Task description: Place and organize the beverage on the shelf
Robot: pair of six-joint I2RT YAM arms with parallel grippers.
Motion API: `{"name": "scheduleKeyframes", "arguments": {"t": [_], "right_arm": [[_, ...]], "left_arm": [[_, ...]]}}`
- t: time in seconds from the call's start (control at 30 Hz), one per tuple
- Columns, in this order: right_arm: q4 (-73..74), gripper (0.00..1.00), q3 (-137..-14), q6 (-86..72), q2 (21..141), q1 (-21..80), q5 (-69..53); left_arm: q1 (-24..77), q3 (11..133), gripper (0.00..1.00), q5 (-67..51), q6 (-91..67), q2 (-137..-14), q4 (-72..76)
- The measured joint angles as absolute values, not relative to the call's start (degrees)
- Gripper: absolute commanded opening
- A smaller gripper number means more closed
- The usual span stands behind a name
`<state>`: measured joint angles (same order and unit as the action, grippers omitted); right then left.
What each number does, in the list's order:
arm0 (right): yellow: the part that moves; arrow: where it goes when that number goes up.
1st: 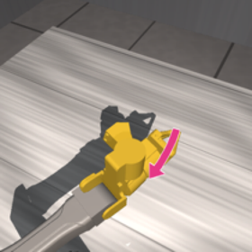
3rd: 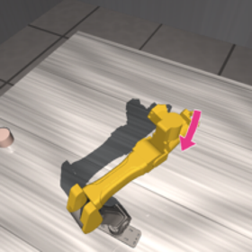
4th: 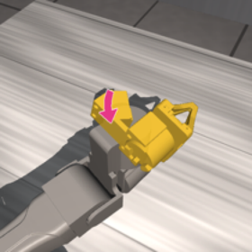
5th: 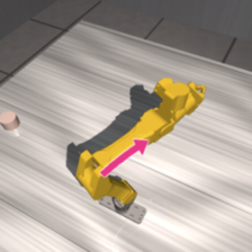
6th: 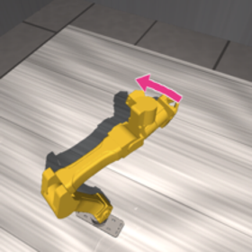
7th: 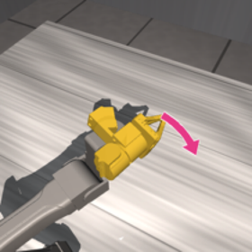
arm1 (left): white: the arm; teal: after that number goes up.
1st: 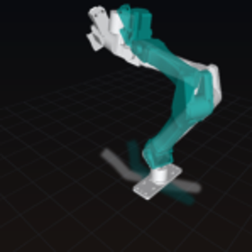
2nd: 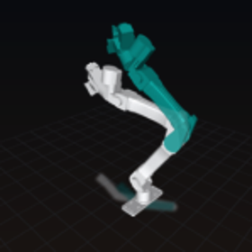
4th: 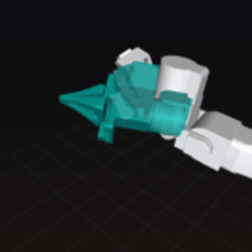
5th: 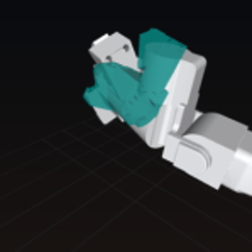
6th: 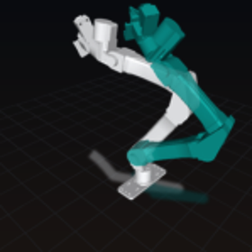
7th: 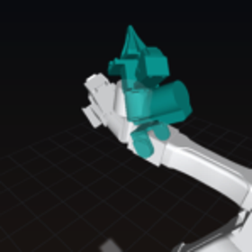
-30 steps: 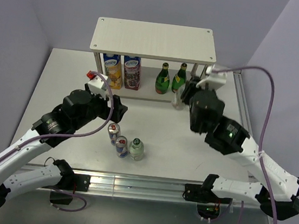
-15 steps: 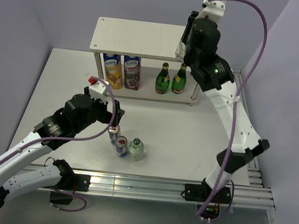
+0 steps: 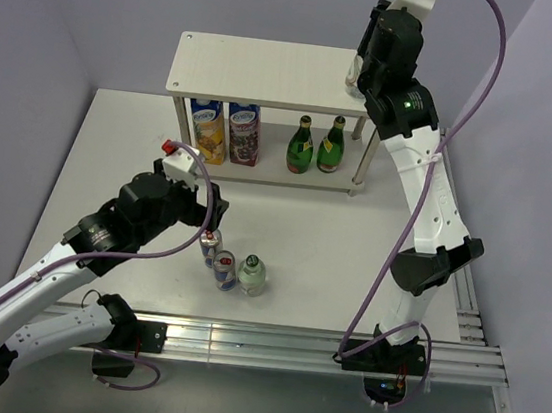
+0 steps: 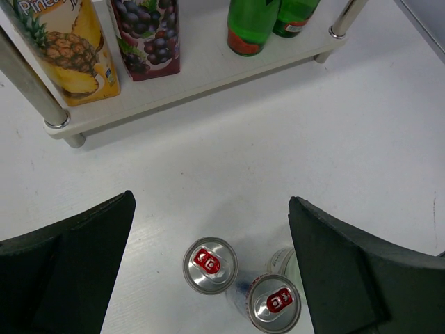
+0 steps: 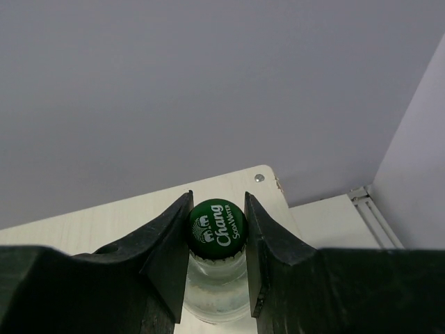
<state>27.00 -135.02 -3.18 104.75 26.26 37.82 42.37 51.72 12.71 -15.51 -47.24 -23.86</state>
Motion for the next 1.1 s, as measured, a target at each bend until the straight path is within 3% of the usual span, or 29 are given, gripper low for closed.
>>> {"name": "scheduleKeyframes", "arguments": {"t": [0.17, 0.33, 0.47, 0.73, 0.9, 1.1], "right_arm": [[26.02, 0.01, -136.14, -2.07, 106.21, 25.3, 36.38], [24.45, 0.09, -135.28, -0.95, 106.32, 25.3, 33.67], [20.97, 0.28, -133.12, -0.75, 106.21, 25.3, 31.66], [15.51, 0.48, -129.56, -0.84, 105.91, 25.3, 29.02], [14.11, 0.68, -127.42, -1.83, 105.95, 25.32, 27.9], [15.0, 0.75, -125.38, -2.04, 105.95, 25.63, 27.86]], "left_arm": [[42.06, 51.72, 0.99, 12.75, -15.51, -47.18, -23.4], [42.06, 51.46, 0.99, 12.78, -15.49, -46.63, -23.38], [42.06, 51.2, 0.99, 12.97, -15.49, -46.59, -23.35], [42.02, 50.89, 0.99, 13.02, -15.46, -46.59, -23.35], [41.91, 50.81, 0.99, 13.02, -15.44, -46.59, -23.35], [41.63, 50.81, 0.99, 13.04, -15.27, -46.54, -23.35]]}}
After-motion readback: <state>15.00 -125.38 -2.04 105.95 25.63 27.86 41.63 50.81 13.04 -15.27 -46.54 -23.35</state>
